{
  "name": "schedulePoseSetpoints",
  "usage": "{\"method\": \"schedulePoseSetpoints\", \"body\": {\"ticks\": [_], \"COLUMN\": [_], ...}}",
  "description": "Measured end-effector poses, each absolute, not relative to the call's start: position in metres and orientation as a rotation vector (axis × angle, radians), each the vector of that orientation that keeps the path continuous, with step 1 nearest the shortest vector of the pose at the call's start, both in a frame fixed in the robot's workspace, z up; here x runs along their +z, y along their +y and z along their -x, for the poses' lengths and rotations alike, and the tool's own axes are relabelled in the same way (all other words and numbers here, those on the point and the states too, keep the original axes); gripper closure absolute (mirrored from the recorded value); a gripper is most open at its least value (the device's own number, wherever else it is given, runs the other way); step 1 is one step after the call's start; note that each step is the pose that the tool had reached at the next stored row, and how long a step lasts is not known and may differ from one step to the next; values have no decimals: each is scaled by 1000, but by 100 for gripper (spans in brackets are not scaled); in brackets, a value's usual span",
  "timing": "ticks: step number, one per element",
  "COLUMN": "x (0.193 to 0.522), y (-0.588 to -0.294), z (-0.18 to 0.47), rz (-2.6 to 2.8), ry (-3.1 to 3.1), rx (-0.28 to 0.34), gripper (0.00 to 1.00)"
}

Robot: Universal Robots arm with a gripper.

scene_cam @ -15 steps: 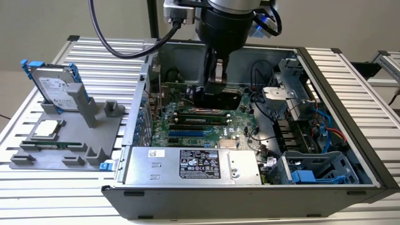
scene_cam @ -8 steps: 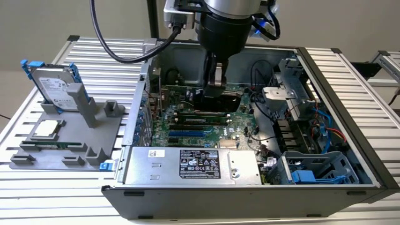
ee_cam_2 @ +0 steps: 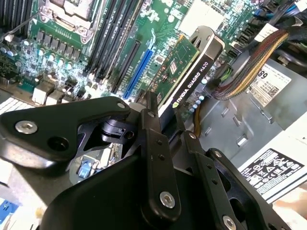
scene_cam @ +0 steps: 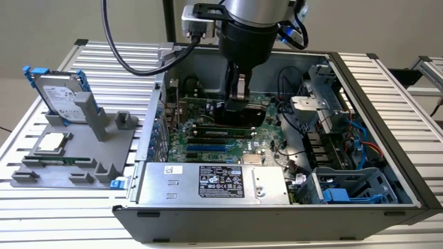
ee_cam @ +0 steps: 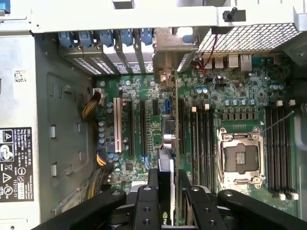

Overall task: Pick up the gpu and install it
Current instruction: 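Insert the gpu into the slot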

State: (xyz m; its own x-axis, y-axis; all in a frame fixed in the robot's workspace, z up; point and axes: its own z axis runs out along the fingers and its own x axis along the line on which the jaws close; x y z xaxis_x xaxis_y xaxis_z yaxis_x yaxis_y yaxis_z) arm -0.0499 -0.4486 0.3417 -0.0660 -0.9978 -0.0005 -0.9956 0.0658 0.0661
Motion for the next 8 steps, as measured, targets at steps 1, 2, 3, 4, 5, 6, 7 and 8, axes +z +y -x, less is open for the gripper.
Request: {"method": "schedulePoseSetpoints", "body": {"ticks": [1, 2, 3, 4, 5, 6, 7, 8], "x": [341, 341, 341, 340, 340, 340, 340, 340], "y": [-449, -449, -449, -449, -449, -449, -449, -449], "z": [50, 50, 50, 50, 50, 50, 50, 50], "rz": [-2116, -2116, -2116, -2116, -2116, -2116, -2116, -2116], "ry": [-2260, -2260, -2260, -2260, -2261, -2261, -2261, -2260], "rx": [-75, -75, -75, -75, -75, -75, -75, -75], "gripper": [100, 100, 100, 100, 100, 100, 100, 100]}}
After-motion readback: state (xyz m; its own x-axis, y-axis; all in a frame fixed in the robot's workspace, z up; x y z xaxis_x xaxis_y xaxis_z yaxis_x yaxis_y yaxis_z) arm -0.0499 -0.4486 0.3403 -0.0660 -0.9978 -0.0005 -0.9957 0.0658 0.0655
